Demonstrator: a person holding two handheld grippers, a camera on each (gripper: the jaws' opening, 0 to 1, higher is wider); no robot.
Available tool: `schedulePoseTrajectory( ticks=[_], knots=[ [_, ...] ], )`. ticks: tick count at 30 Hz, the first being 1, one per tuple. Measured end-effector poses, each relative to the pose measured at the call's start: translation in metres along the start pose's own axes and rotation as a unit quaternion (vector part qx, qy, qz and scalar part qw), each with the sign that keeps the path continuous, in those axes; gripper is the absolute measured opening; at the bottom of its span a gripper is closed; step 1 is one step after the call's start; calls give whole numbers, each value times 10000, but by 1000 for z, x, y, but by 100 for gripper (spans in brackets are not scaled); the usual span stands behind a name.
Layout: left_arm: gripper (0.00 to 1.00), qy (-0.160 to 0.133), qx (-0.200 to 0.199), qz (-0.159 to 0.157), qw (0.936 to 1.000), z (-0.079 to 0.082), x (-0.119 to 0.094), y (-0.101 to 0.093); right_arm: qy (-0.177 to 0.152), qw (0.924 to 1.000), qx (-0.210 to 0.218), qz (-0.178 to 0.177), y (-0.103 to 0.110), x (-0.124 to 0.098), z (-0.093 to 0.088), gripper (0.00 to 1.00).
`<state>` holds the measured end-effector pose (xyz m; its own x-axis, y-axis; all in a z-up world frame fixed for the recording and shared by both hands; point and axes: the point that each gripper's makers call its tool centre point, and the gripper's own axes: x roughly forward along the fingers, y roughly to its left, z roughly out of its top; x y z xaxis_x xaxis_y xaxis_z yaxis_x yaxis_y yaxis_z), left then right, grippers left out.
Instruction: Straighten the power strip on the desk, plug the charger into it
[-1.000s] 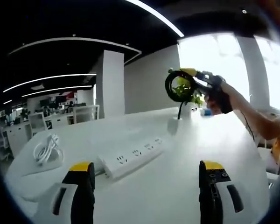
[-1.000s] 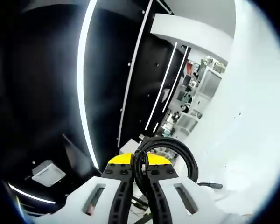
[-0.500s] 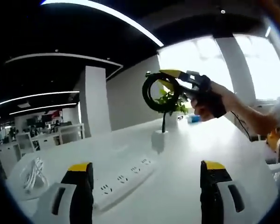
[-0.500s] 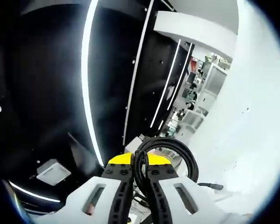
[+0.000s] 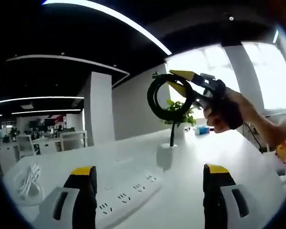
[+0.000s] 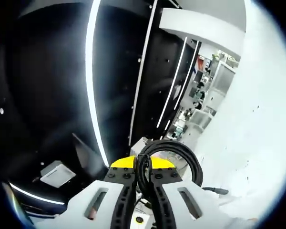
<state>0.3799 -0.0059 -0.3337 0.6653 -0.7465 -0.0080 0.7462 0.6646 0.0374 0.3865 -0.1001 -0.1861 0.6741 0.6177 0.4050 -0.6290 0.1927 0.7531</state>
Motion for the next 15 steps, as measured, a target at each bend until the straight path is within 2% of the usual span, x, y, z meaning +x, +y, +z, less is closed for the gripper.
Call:
schedulePoseTrajectory(
  ticks=[9,15],
  knots=[
    [94,48,105,-116,9999,-5,21,-2,26,10000,50,28,6,3,-6,7],
    [89,-168,163,-129,9996,0,39,-4,90,9999,88,60,8,5,-13,7]
  ],
)
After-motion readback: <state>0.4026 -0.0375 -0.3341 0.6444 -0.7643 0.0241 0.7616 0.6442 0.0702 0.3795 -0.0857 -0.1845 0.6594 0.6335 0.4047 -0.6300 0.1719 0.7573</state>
